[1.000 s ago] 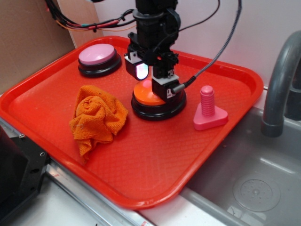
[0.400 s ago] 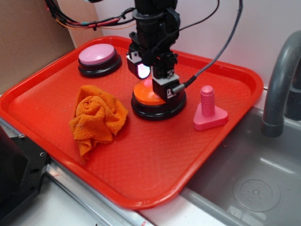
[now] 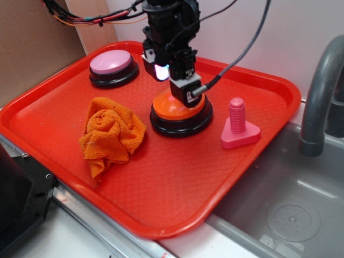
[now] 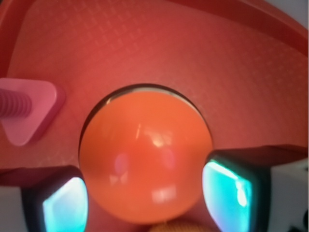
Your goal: Push the orange button.
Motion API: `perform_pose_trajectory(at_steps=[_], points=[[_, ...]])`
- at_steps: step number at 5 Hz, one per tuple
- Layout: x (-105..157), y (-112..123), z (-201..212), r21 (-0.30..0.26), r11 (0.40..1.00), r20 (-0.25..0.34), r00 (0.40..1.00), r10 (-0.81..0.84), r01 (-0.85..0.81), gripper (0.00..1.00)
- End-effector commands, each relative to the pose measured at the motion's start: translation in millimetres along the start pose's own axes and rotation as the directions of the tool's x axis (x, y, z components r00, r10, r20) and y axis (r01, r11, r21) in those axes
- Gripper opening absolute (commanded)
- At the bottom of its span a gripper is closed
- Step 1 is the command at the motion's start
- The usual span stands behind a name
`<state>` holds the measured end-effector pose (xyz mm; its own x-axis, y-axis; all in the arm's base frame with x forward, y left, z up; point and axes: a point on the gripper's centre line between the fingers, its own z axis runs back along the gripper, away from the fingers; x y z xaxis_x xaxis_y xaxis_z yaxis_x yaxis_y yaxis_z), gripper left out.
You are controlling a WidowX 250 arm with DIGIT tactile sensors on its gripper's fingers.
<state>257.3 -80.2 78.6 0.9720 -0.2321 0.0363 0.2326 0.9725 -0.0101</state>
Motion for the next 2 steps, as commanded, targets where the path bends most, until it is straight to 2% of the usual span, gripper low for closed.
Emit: perform_pose_trajectory(at_steps=[1, 2], points=[[9.0, 7.0, -5.1, -0.019, 1.0, 0.01, 1.0, 0.006, -0.005, 1.0], [7.0, 8.2, -13.3, -0.055, 0.998, -0.017, 1.0, 0.017, -0.018, 1.0]])
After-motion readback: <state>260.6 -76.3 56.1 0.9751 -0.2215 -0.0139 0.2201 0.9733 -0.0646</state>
